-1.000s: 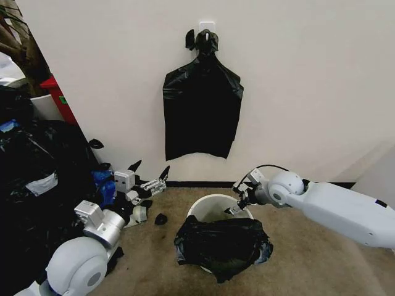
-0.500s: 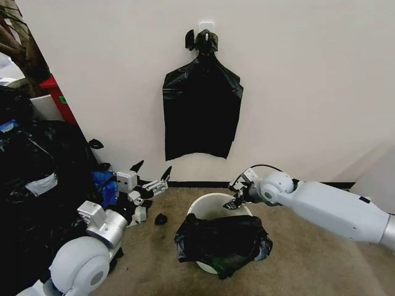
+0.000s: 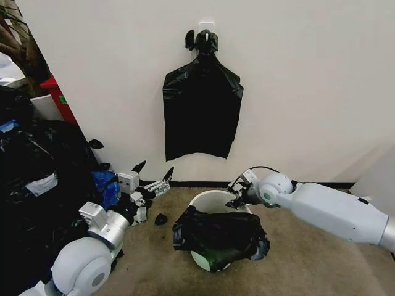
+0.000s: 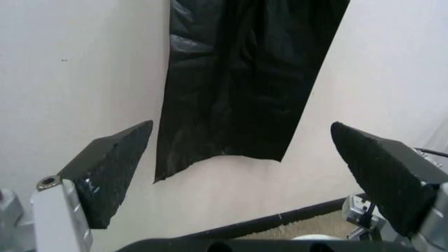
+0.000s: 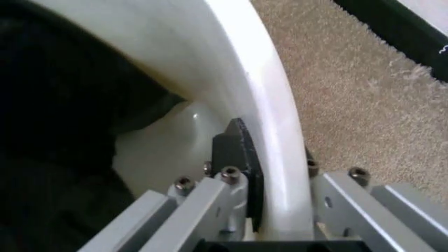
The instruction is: Place the garbage bag over the trash bin.
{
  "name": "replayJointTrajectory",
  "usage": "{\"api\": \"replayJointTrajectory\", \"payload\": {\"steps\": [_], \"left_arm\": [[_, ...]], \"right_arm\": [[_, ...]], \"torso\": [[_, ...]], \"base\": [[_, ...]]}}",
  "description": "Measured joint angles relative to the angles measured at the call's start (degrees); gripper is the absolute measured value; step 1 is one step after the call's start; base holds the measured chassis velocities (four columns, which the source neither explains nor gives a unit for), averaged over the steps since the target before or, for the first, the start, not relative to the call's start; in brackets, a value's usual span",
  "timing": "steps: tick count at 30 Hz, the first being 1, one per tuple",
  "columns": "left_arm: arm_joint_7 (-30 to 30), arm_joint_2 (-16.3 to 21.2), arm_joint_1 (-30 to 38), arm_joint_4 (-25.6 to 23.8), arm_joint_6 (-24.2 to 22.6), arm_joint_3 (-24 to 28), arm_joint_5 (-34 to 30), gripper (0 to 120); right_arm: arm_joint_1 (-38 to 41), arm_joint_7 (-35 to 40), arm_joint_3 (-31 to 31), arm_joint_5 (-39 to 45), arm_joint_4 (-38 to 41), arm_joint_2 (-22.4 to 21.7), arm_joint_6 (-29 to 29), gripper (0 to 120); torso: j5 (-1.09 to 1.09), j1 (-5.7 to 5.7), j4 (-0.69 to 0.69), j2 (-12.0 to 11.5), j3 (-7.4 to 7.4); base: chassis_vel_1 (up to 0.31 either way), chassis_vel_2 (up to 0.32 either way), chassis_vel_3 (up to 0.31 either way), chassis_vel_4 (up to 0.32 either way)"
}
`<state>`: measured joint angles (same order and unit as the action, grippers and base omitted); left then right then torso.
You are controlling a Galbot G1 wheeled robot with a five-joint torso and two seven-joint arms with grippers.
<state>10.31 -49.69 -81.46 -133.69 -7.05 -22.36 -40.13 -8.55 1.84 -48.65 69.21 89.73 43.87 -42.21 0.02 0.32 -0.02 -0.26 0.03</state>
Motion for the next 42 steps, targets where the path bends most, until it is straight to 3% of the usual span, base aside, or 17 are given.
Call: {"api": "replayJointTrajectory", "payload": {"steps": [11, 17, 18, 19, 22, 24, 27, 31, 42], "left_arm": [[1.02, -0.45, 0.23, -0.08, -0.02, -0.21, -0.18, 100], [3.16, -1.76, 0.29, 0.96, 0.15, -3.78, -1.69, 100], [3.50, -1.98, 0.19, 1.14, 0.35, -4.90, -2.16, 100], [3.50, -1.98, 0.19, 1.14, 0.35, -4.90, -2.16, 100], [3.76, -2.15, 0.02, 1.23, 0.45, -6.30, -2.69, 100], [3.86, -2.32, -0.02, 1.22, 0.45, -6.63, -2.74, 100], [4.14, -2.65, -0.13, 1.21, 0.46, -6.70, -2.75, 100], [4.49, -3.46, -0.32, 1.36, 0.57, -6.64, -2.54, 100], [4.54, -3.82, -0.44, 1.65, 0.70, -7.04, -2.30, 100]], "right_arm": [[-1.42, 10.92, 6.62, 10.72, 6.70, -3.65, 0.02, 0], [-7.66, 28.94, 14.26, 21.72, 11.99, -5.21, 0.02, 0], [-10.97, 37.11, 18.08, 27.56, 13.81, -4.58, 0.06, 0], [-10.97, 37.11, 18.08, 27.56, 13.81, -4.58, 0.06, 0], [-16.96, 49.55, 25.64, 36.04, 16.86, -2.78, 0.22, 0], [-19.06, 54.06, 28.98, 39.69, 18.38, -1.78, 0.31, 0], [-21.41, 59.68, 32.77, 42.22, 20.45, 0.07, 3.40, 0], [-24.33, 71.54, 36.28, 42.07, 22.51, 4.74, 14.60, 0], [-31.19, 80.56, 43.05, 41.78, 25.88, 9.28, 26.26, 0]], "torso": [[0.00, 0.00, 0.00, 0.00, 0.00], [-0.02, 0.00, -0.03, 0.00, 0.00], [-0.01, 0.00, -0.02, 0.00, 0.00], [-0.01, 0.00, -0.02, 0.00, 0.00], [-0.01, 0.00, 0.00, 0.00, 0.00], [-0.01, 0.00, -0.03, 0.00, 0.00], [-0.02, 0.00, -0.02, 0.00, -0.01], [-0.02, 0.00, 0.00, 0.00, -0.01], [-0.02, 0.00, -0.01, 0.00, -0.01]], "base": [[0.000, 0.000, 0.000, 0.000], [0.000, 0.000, 0.000, 0.000], [0.000, 0.000, 0.000, 0.000], [0.000, 0.000, 0.000, 0.000], [0.000, 0.000, 0.000, 0.000], [0.000, 0.000, 0.000, 0.000], [0.000, 0.000, 0.000, 0.000], [0.000, 0.000, 0.000, 0.000], [0.000, 0.000, 0.000, 0.000]]}}
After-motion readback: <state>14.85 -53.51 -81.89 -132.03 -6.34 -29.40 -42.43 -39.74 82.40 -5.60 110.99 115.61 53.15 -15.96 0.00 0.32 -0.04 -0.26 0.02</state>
